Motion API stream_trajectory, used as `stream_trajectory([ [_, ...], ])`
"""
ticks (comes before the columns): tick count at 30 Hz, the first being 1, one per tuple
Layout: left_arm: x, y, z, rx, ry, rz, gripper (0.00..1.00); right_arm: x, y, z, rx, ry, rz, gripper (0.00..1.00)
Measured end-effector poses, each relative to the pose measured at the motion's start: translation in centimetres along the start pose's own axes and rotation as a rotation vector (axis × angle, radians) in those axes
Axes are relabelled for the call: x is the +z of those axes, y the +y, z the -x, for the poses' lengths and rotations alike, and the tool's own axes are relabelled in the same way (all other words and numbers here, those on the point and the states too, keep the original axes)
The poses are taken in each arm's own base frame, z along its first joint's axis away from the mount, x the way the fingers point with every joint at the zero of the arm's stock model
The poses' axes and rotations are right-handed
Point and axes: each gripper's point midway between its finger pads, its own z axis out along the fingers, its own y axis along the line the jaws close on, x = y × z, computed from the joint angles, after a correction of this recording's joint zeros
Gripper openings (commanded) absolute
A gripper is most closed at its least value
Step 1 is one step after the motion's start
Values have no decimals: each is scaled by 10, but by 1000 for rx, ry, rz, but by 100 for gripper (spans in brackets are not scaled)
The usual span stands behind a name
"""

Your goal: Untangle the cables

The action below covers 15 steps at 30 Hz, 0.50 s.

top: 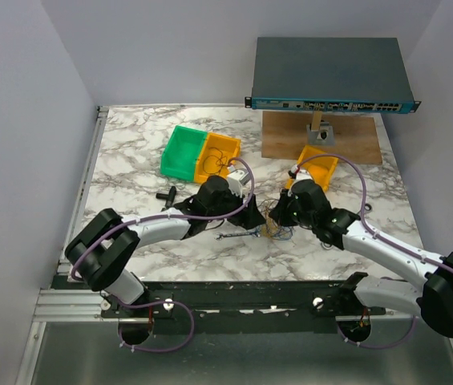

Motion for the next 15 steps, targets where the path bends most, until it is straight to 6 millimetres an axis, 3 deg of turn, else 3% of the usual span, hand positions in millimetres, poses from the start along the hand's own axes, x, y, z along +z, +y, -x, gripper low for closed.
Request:
stream_trajectory([
  [11,20,13,-28,-31,78,25,62,-24,32,25,54,-31,119,1],
  [13,23,14,-33,-43,91,27,40,-27,39,30,63,-34,141,1],
  [15,25,14,-34,-58,90,25,10,-31,46,35,70,-37,163,1],
])
